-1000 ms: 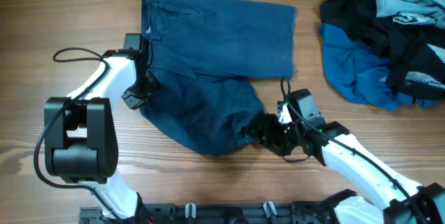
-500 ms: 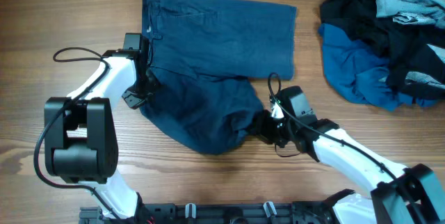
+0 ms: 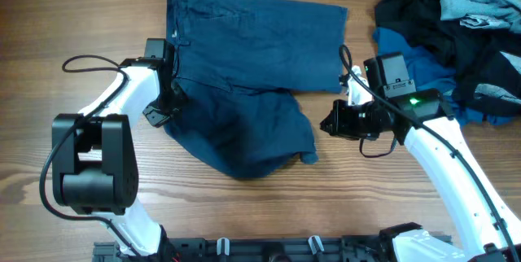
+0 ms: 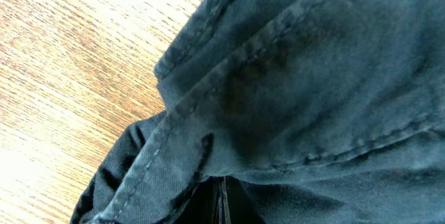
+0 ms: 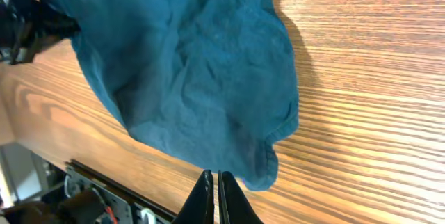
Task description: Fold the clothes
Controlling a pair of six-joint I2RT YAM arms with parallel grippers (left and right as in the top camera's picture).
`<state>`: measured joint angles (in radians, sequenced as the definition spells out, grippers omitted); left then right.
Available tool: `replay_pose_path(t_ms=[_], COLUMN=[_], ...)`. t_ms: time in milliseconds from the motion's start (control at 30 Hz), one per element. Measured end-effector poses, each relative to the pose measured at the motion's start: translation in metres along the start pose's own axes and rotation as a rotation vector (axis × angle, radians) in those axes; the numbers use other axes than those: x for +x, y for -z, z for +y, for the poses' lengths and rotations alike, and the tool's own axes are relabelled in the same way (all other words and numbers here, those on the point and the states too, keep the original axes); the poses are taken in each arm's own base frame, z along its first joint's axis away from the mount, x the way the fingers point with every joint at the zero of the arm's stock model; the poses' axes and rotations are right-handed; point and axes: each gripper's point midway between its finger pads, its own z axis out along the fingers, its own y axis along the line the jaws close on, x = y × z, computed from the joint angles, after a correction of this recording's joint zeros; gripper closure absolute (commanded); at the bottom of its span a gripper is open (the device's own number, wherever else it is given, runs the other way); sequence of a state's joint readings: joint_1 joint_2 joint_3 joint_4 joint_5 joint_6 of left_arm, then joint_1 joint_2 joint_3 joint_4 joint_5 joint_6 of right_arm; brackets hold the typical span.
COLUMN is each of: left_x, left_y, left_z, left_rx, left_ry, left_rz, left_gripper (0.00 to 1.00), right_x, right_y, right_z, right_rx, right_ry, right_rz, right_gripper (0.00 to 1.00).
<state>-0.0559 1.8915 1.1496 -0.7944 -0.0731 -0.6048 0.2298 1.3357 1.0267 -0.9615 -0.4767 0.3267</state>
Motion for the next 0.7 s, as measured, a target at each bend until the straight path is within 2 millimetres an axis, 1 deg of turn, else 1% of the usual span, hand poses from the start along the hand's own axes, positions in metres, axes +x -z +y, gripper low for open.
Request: replay_pose_path(t_ms=[33, 67, 133, 167, 200, 233, 300, 333, 433, 500, 567, 700], left_x=[0.0, 0.0, 0.0, 0.0, 0.0, 0.0, 0.0, 0.0, -0.001, -0.001, -0.001, -0.001], left_y=[0.0, 0.0, 0.0, 0.0, 0.0, 0.0, 0.0, 0.0, 0.0, 0.0, 0.0, 0.0], left_z=[0.0, 0.0, 0.0, 0.0, 0.0, 0.0, 0.0, 0.0, 0.0, -0.001, -0.001, -0.001], left_rx=[0.0, 0.0, 0.0, 0.0, 0.0, 0.0, 0.0, 0.001, 0.001, 0.002, 0.003, 0.003], left_ry=[0.0, 0.0, 0.0, 0.0, 0.0, 0.0, 0.0, 0.0, 0.0, 0.0, 0.0, 0.0], left_rz=[0.0, 0.0, 0.0, 0.0, 0.0, 0.0, 0.0, -0.001, -0.003, -0.004, -0.005, -0.005], left_gripper=[0.96, 0.96, 0.96, 0.96, 0.96, 0.96, 0.96, 0.96, 0.96, 0.96, 0.96, 0.96], right_x=[0.0, 0.004, 0.009, 0.011, 0.011, 0.011, 0.006, 0.008, 0.024, 0.039, 0.045, 0.05], right_y=[0.0, 0.0, 0.0, 0.0, 0.0, -0.002, -0.015, -0.027, -0.061, -0.082, -0.091, -0.096], right_z=[0.0, -0.001, -0.004, -0.007, -0.01, -0.013, -0.019, -0.025, -0.037, -0.042, -0.04, -0.036], right_rx=[0.0, 0.005, 0.019, 0.032, 0.049, 0.059, 0.049, 0.033, -0.04, -0.113, -0.181, -0.236], right_ry=[0.005, 0.007, -0.017, -0.045, -0.083, -0.121, -0.183, -0.228, -0.336, -0.425, -0.484, -0.571], right_rz=[0.002, 0.015, 0.033, 0.042, 0.039, 0.031, -0.007, -0.017, -0.009, 0.002, 0.005, 0.024], right_gripper=[0.94, 0.81, 0.51, 0.46, 0.37, 0.32, 0.28, 0.27, 0.27, 0.26, 0.26, 0.26])
